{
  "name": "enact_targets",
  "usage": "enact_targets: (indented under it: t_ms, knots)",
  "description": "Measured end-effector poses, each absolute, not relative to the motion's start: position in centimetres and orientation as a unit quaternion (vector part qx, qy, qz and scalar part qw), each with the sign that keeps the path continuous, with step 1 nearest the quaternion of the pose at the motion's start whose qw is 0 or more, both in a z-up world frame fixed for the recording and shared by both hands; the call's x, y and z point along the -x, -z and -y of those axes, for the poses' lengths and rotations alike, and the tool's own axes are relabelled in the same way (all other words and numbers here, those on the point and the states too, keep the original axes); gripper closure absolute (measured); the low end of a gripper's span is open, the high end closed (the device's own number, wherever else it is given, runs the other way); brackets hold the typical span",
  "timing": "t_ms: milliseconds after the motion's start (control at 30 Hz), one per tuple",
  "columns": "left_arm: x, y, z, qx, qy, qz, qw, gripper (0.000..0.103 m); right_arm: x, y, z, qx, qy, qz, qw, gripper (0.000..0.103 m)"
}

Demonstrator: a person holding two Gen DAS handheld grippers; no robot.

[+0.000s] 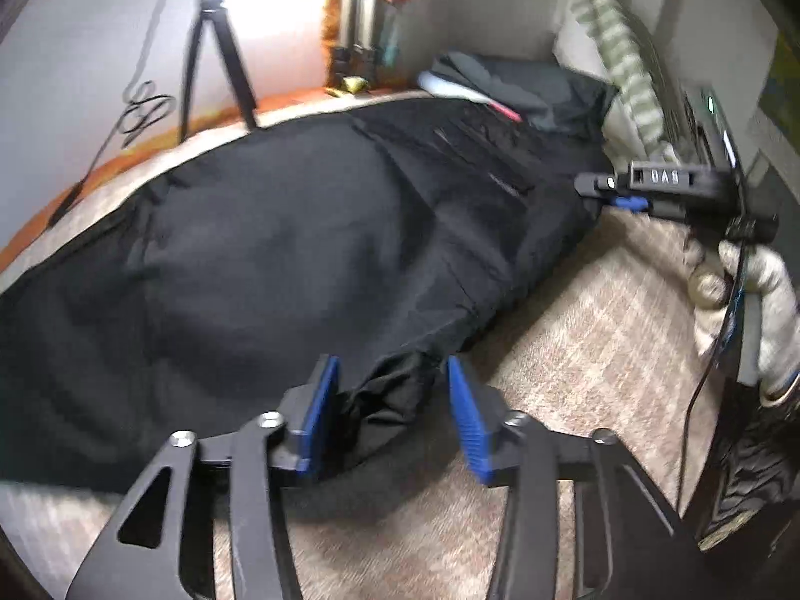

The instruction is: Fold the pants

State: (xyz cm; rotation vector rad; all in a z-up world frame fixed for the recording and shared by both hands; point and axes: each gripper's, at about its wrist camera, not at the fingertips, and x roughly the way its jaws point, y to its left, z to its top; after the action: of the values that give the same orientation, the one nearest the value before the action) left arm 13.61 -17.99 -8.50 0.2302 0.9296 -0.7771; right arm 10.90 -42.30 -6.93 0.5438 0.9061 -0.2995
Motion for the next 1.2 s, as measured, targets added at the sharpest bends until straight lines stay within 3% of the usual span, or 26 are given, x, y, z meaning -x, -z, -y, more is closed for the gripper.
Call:
enact_targets:
  t_ms: [100,200,300,500,733,1200]
  knots:
    - [-14.4,6.9,14.8,-0.059,0.329,-0.439,0.834,0.037,-10.0,6.0,43.3,-0.262,0.163,-0.42,0.853,0.053]
    - [-15.6,5.5,10.6,0.009,0.293,-0.441,0.849,0.033,-8.9,4.2,43.4,-0.251,0.168,-0.402,0.864,0.046]
    - [-17.3,5.0,4.6,0.091,0.227,-0.445,0.861,0.033,-8.4,2.8,42.8,-0.241,0.146,-0.396,0.874,0.041]
    - [-19.2,7.4,-7.5,0.27,0.093,-0.46,0.841,0.033,-10.3,1.6,39.9,-0.221,0.065,-0.408,0.883,0.038]
    - [-19.8,11.2,-16.5,0.382,-0.011,-0.449,0.808,0.033,-13.7,1.6,33.0,-0.136,-0.047,-0.422,0.895,0.038]
    - [-23.3,12.7,-17.3,0.395,-0.018,-0.434,0.81,0.033,-16.4,8.9,22.2,-0.036,-0.184,-0.518,0.834,0.045]
